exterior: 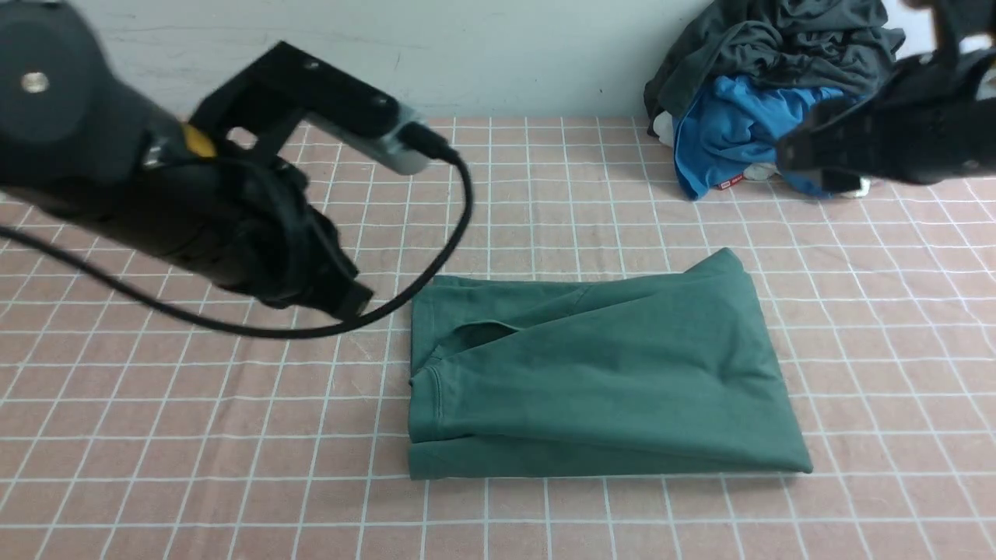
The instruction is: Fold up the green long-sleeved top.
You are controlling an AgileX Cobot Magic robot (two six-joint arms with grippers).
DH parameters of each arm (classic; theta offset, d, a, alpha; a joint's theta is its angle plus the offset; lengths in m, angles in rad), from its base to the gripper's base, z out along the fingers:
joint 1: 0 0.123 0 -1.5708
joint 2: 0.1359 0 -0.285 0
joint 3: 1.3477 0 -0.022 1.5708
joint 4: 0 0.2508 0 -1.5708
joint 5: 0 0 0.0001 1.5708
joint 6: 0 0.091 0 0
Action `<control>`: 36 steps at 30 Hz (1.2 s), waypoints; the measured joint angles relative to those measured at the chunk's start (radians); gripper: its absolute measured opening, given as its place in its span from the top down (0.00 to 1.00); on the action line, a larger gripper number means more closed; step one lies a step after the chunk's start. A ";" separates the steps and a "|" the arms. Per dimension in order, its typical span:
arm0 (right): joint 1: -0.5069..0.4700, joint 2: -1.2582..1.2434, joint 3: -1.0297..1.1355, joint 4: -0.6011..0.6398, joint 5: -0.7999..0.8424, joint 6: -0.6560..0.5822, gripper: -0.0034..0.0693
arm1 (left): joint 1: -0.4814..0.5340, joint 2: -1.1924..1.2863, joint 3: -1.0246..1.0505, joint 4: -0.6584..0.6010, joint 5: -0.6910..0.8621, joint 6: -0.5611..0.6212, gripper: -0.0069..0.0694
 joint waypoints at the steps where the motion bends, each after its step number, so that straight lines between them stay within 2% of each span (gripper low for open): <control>1: 0.000 -0.047 0.000 0.003 -0.001 -0.001 0.48 | 0.011 -0.066 0.055 0.000 -0.001 0.000 0.92; 2: 0.000 -0.053 0.000 0.003 -0.001 -0.001 0.49 | 0.012 -0.076 0.063 0.000 -0.001 0.000 0.92; 5: 0.000 -0.164 0.000 0.004 0.019 -0.001 0.66 | 0.017 -0.239 0.226 0.000 -0.012 0.000 0.92; 10: 0.000 -0.315 0.048 0.050 0.030 -0.014 0.90 | 0.017 -0.478 0.415 -0.002 -0.063 -0.001 0.92; 12: 0.000 -0.383 0.100 0.083 0.005 -0.041 0.95 | 0.017 -0.567 0.485 -0.002 -0.095 -0.004 0.92; 21: 0.000 -0.751 0.399 0.235 -0.183 -0.230 0.97 | 0.017 -0.900 0.682 -0.002 -0.191 -0.083 0.92; 25: 0.000 -0.923 0.499 0.249 -0.217 -0.292 0.97 | 0.017 -0.992 0.715 -0.002 -0.192 -0.091 0.92; 36: 0.000 -1.043 0.572 0.254 -0.220 -0.311 0.97 | 0.017 -1.027 0.718 -0.002 -0.134 -0.091 0.92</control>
